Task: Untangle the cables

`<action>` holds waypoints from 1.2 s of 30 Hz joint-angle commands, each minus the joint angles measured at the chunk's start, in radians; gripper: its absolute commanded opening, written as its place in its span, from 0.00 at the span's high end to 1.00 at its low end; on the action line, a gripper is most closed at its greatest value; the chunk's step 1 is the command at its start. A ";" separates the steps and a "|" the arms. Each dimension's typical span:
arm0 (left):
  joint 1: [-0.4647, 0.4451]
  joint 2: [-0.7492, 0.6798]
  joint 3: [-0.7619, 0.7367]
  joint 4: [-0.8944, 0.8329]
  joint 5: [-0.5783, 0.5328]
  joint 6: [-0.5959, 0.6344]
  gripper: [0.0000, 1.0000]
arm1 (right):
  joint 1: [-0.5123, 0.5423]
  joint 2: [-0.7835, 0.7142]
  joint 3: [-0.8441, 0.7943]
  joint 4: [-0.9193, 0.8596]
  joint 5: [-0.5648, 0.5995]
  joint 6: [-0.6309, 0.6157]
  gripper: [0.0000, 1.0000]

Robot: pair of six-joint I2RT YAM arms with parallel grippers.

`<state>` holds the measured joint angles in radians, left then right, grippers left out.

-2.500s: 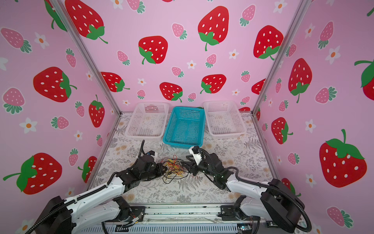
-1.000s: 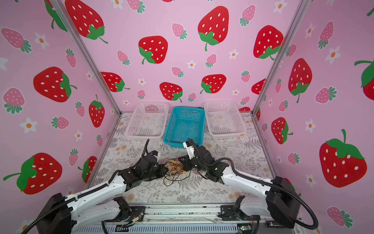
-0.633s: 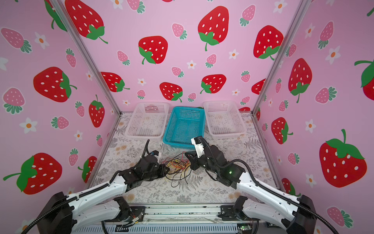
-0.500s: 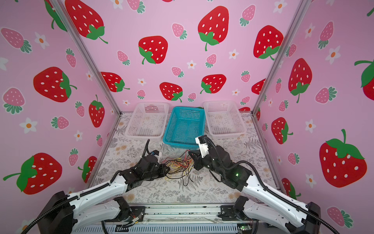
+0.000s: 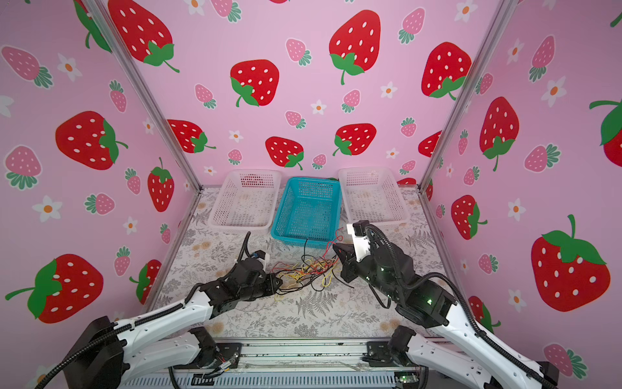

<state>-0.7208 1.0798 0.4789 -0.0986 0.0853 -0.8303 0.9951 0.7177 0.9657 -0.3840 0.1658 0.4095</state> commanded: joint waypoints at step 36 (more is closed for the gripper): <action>0.050 -0.261 0.049 -0.128 0.013 0.026 1.00 | 0.008 0.105 -0.412 0.425 -0.373 0.082 0.53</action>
<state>-0.6743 0.8181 0.4747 -0.2451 0.0982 -0.8108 0.9951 0.7933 0.5655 -0.0803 -0.1284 0.4759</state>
